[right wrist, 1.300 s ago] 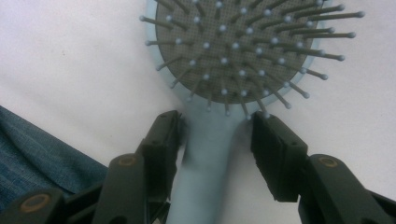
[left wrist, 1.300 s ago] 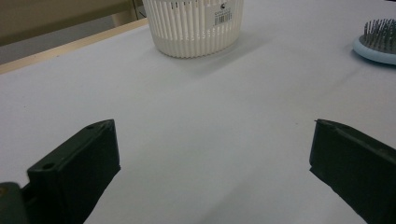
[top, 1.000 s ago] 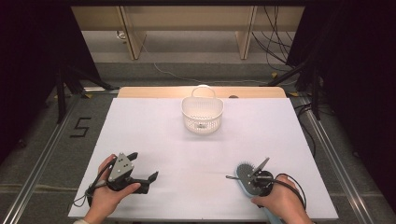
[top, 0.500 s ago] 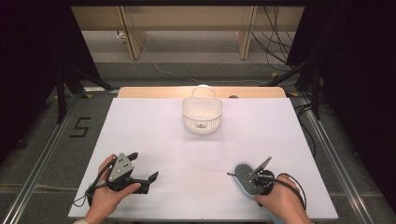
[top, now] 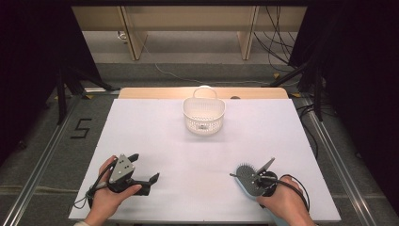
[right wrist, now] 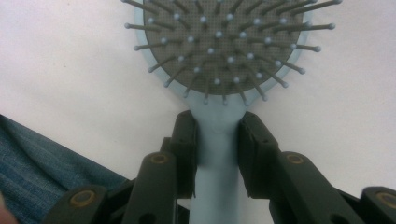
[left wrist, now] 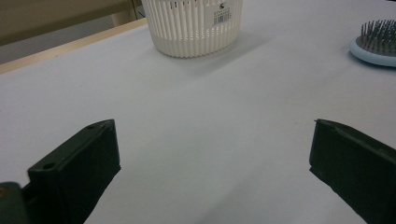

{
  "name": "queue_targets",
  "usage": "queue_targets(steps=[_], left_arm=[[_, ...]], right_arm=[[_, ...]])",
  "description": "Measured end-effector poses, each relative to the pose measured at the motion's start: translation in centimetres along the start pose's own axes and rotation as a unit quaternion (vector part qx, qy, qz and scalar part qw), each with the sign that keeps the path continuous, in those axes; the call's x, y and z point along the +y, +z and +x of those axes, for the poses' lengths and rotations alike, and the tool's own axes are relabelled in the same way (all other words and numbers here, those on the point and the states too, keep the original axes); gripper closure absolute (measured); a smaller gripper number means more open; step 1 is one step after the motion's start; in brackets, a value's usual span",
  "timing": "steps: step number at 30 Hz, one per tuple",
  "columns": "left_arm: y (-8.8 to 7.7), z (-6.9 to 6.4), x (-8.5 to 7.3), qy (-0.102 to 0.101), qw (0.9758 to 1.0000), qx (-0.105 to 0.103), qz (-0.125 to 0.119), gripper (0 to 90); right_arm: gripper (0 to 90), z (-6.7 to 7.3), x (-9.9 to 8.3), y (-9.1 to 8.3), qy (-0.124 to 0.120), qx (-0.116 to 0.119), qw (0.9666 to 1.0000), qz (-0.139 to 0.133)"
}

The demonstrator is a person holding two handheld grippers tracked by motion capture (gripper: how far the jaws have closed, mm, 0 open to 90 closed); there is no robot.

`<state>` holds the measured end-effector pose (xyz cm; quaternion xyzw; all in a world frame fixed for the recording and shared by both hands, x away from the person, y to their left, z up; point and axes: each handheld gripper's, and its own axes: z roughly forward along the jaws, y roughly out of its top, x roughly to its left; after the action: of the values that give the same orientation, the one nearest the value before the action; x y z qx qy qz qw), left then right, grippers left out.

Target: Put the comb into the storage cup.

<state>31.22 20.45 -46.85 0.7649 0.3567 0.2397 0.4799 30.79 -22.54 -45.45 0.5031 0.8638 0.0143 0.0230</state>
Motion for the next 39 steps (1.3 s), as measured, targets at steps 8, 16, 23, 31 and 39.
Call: queue_targets(steps=[8, 16, 23, 31, 39], left_arm=[[0.0, 0.1, 0.0, 0.002, 1.0000, 0.001, 0.002, 1.3], [0.1, 0.1, 0.0, 0.001, 1.0000, 0.001, 0.002, 1.3], [0.1, 0.1, 0.0, 0.001, 1.0000, 0.002, 0.002, 1.3], [0.1, 0.1, 0.0, 0.001, 1.0000, 0.002, 0.001, 1.3], [0.1, 0.1, 0.0, 0.002, 1.0000, 0.003, 0.002, 1.4]], right_arm=[[70.5, -0.3, -0.1, -0.1, 0.003, 0.010, 0.9999, -0.010], [70.6, -0.3, -0.1, -0.2, 0.003, 0.012, 0.9998, -0.015], [70.5, -0.2, -0.1, -0.6, 0.008, 0.016, 0.9993, -0.033], [70.6, -0.3, 0.0, -1.0, 0.011, 0.017, 0.9984, -0.053], [70.5, -0.3, 0.1, -1.1, 0.009, 0.018, 0.9974, -0.069]])
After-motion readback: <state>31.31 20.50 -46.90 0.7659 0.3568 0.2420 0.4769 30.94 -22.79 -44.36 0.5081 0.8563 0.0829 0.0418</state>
